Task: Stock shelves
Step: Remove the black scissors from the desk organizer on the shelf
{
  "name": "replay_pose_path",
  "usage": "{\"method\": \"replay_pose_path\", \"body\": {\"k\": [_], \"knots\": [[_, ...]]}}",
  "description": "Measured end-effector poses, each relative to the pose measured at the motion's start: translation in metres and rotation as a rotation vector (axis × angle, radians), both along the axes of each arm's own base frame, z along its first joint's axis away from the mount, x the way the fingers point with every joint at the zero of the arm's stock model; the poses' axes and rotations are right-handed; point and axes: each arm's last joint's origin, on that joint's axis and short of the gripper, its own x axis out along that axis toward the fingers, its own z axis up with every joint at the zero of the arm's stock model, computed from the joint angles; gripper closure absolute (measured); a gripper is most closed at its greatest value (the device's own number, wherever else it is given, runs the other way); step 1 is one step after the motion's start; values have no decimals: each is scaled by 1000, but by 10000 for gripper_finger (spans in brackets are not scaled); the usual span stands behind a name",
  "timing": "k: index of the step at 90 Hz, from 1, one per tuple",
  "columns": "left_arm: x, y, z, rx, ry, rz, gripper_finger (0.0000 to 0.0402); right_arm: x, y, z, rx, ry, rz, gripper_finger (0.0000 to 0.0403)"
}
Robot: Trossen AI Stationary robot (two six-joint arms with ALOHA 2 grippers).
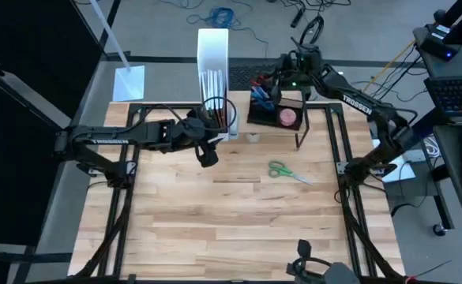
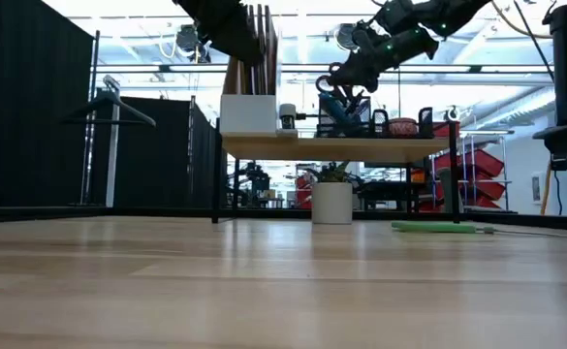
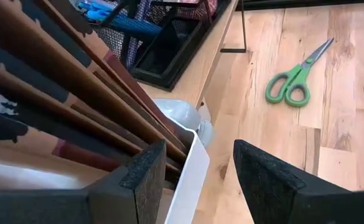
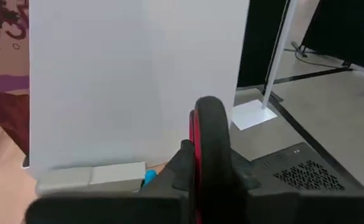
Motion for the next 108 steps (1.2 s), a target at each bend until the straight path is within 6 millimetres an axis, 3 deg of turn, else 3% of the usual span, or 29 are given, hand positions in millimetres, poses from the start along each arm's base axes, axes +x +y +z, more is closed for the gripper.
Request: {"method": "replay_pose_path", "body": {"k": [42, 64, 78, 91, 108], "knots": [[0, 0, 0, 0, 0, 0, 226, -35, 39, 61, -141, -129, -36, 385], [0, 0, 0, 0, -1, 0, 226, -55, 81, 120, -143, -204, 8, 385], [0, 0, 0, 0, 0, 0, 226, -64, 111, 143, -44, -179, 59, 385], [0, 0, 0, 0, -1, 0, 226, -62, 138, 132, 122, -27, 149, 385], [0, 0, 0, 0, -1, 0, 226, -48, 173, 80, 243, 405, 61, 385]]}}
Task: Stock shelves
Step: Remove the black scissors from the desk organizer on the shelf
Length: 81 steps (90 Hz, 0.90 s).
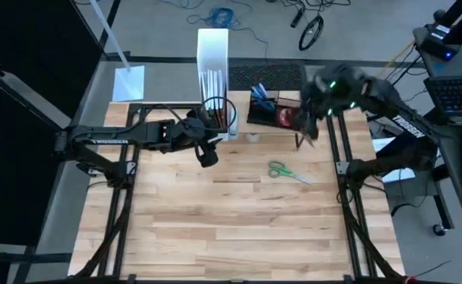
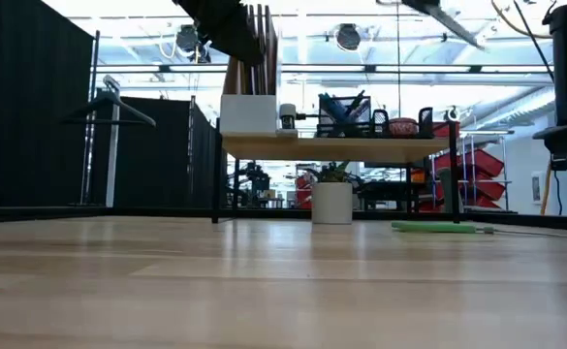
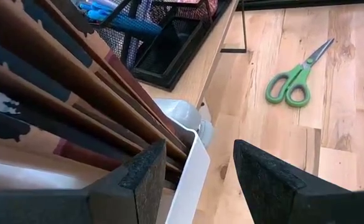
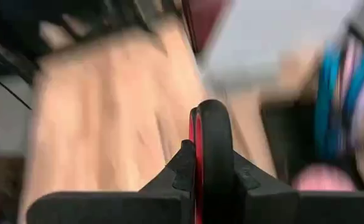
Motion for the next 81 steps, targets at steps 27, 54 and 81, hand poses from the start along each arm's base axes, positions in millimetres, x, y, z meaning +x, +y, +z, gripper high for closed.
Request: {"method": "replay_pose_path", "body": {"k": [27, 54, 81], "knots": [[0, 0, 1, 1, -8, 0, 226, 41, 39, -130, -151, 295, -66, 385], [1, 0, 1, 1, -11, 0, 226, 56, 57, -210, -286, 392, -112, 385], [1, 0, 1, 2, -10, 0, 226, 72, 57, -246, -295, 530, -91, 385]]}}
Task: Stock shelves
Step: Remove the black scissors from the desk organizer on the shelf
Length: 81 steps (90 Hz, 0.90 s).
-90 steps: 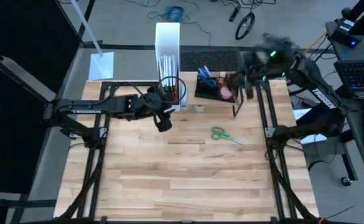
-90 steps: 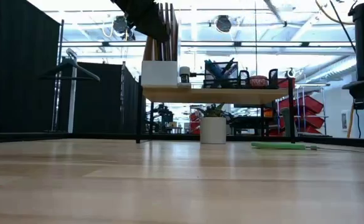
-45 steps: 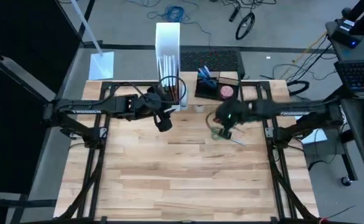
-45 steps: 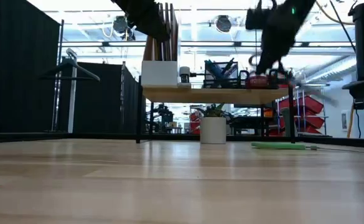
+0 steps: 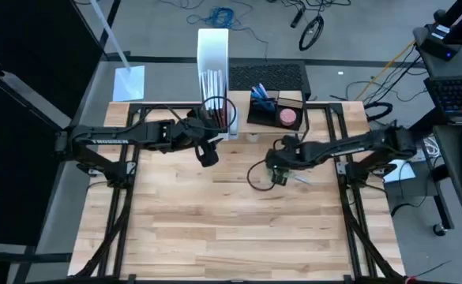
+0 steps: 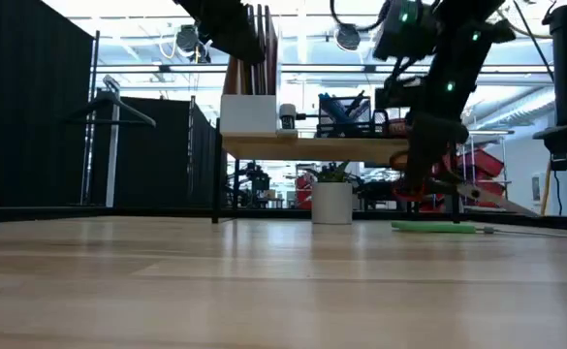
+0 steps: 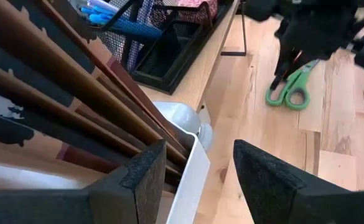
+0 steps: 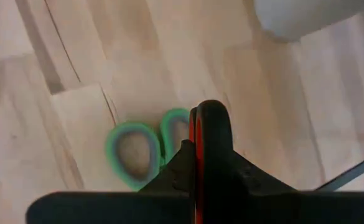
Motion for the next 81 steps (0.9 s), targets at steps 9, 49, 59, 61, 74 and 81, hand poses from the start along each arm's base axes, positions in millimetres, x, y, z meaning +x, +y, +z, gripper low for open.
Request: {"method": "replay_pose_path", "body": {"k": [9, 49, 59, 61, 74, 81], "knots": [[0, 0, 0, 0, 0, 0, 226, 4, 0, -9, 5, 26, 1, 385], [0, 0, 0, 0, 3, 0, 226, 7, 2, -14, 99, 9, -42, 297], [0, 0, -1, -1, 8, 0, 226, 6, 2, -14, 101, 6, -48, 248], [0, 0, -1, -1, 9, 0, 226, 6, 2, -13, 101, 7, -48, 240], [-1, 0, -1, -1, 11, 0, 226, 12, 3, 0, 141, 4, -42, 199], [-1, 0, -1, -1, 11, 0, 226, 16, 4, 9, 161, 9, -18, 188]]}}
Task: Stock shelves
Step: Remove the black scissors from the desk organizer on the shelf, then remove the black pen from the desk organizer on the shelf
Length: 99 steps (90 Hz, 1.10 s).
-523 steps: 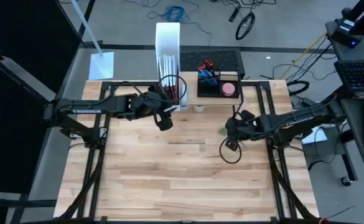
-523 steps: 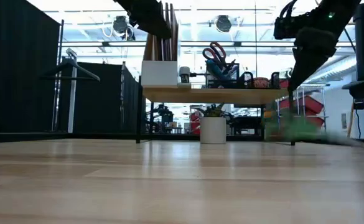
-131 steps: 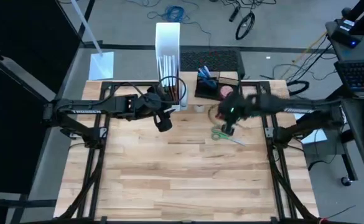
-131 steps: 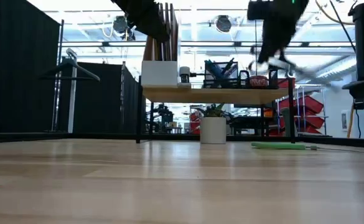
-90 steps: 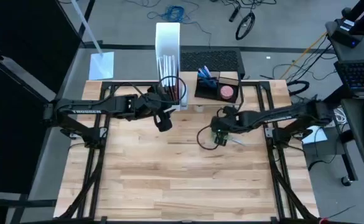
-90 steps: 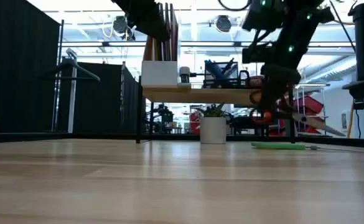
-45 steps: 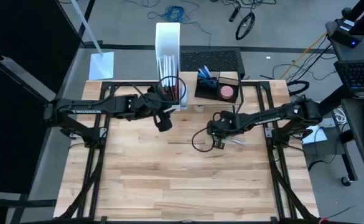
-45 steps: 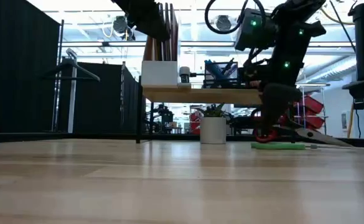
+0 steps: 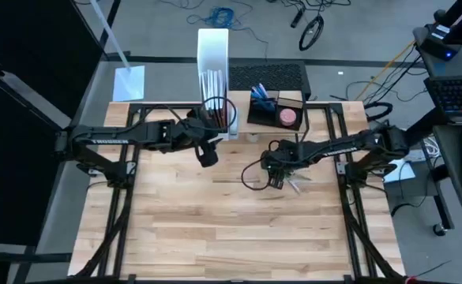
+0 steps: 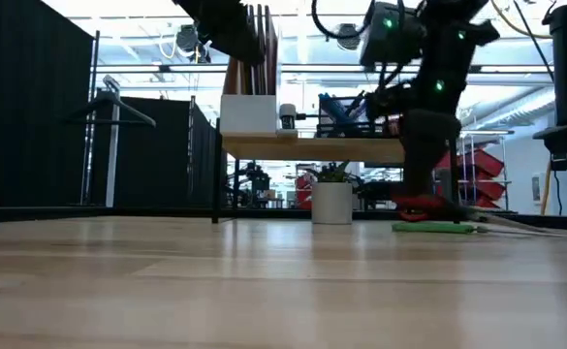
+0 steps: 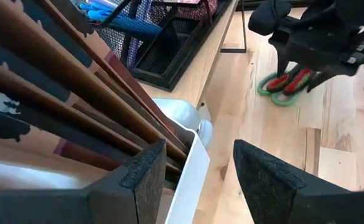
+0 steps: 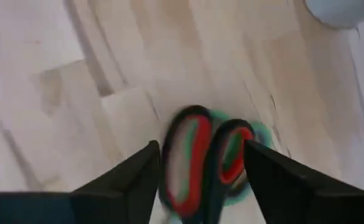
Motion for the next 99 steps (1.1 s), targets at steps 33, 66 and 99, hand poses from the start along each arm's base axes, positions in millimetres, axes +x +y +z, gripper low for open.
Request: {"method": "replay_pose_path", "body": {"k": [33, 66, 99], "knots": [[-1, 0, -1, -1, 12, 0, 226, 14, -3, 63, -22, -37, 148, 194], [-9, -3, 10, 3, -32, -6, 226, -40, -60, 162, -215, -455, 35, 211], [-9, -2, 10, 7, -28, -8, 226, -59, -106, 191, -387, -673, -132, 217]]}}
